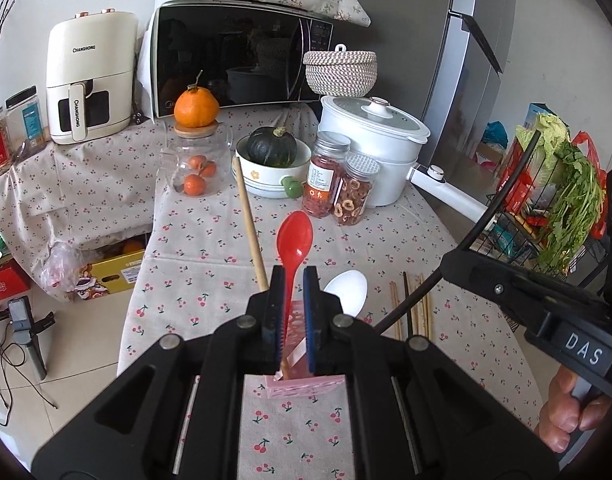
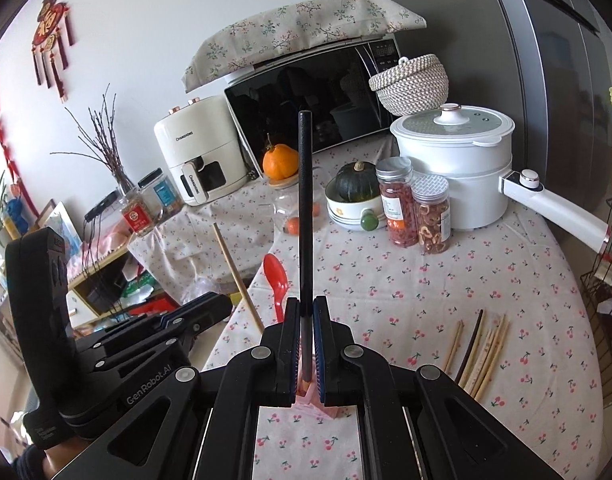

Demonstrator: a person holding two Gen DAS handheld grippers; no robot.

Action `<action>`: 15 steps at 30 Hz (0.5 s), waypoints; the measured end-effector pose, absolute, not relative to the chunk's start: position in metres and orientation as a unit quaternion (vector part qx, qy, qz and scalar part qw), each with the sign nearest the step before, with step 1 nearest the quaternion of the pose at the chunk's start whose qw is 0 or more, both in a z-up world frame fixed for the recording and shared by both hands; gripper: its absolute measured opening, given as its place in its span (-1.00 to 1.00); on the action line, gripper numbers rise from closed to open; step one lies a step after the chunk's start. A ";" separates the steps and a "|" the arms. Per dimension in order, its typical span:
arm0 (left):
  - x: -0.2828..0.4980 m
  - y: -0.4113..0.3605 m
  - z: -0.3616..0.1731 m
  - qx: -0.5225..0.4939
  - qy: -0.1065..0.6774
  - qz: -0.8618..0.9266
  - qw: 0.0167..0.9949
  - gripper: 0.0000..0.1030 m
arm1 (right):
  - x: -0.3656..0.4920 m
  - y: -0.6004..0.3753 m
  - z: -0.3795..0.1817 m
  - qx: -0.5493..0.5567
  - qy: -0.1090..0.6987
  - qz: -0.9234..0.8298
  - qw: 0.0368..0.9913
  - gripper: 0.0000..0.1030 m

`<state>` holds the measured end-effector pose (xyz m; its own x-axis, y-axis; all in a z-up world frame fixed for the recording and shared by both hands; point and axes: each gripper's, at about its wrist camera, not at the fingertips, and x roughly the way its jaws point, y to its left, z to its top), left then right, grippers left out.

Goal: Organize utensils
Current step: 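Lower the wooden chopstick into the pink basket and open the left tool, then lower the black chopstick into the pink basket and open the right tool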

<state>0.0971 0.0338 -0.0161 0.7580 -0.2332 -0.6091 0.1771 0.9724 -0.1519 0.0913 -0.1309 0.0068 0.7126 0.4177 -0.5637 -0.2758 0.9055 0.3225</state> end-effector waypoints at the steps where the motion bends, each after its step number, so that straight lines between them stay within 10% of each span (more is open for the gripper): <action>1: 0.097 0.034 -0.016 -0.043 0.331 -0.108 0.937 -0.81 | 0.093 -0.131 0.006 0.109 0.330 0.189 0.918 -0.87; 15: 0.078 0.045 -0.010 -0.081 0.328 -0.091 0.937 0.50 | 0.078 -0.158 0.028 0.139 0.302 0.190 0.924 -0.29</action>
